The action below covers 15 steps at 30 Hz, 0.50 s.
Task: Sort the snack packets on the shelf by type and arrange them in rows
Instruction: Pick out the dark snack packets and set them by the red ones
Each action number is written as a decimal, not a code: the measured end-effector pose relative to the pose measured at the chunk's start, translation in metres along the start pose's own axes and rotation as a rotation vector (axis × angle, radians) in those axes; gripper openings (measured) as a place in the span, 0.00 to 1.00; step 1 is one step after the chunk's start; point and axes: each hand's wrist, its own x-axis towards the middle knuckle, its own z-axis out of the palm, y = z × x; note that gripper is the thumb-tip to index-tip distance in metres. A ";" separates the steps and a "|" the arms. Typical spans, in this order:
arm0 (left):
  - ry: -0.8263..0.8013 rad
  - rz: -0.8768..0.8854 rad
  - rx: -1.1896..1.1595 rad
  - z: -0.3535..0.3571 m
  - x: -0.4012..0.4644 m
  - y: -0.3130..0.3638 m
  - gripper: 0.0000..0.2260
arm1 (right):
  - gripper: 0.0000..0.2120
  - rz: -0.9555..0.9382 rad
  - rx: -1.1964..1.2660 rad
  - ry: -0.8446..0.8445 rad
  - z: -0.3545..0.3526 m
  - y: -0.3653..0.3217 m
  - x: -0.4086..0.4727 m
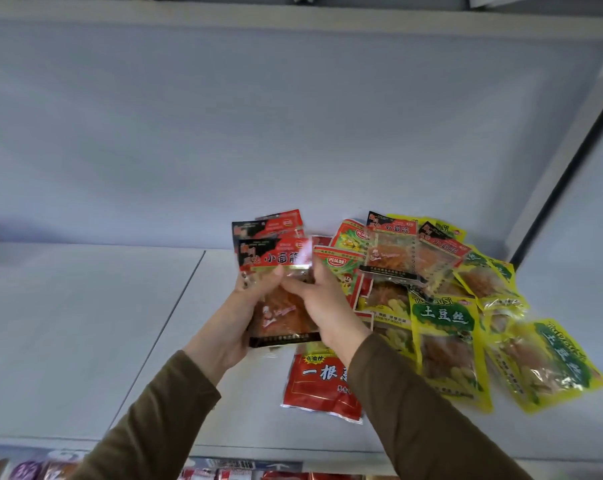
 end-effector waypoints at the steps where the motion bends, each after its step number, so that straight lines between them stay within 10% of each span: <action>1: 0.013 0.002 -0.012 -0.004 0.000 -0.002 0.27 | 0.29 0.010 -0.028 0.011 0.006 0.000 0.000; 9: 0.168 -0.030 -0.190 -0.052 -0.004 -0.016 0.24 | 0.17 0.035 -0.183 -0.189 0.009 -0.002 0.011; 15: 0.236 -0.039 -0.240 -0.079 -0.007 -0.021 0.21 | 0.25 -0.265 -0.903 0.153 -0.018 -0.018 0.069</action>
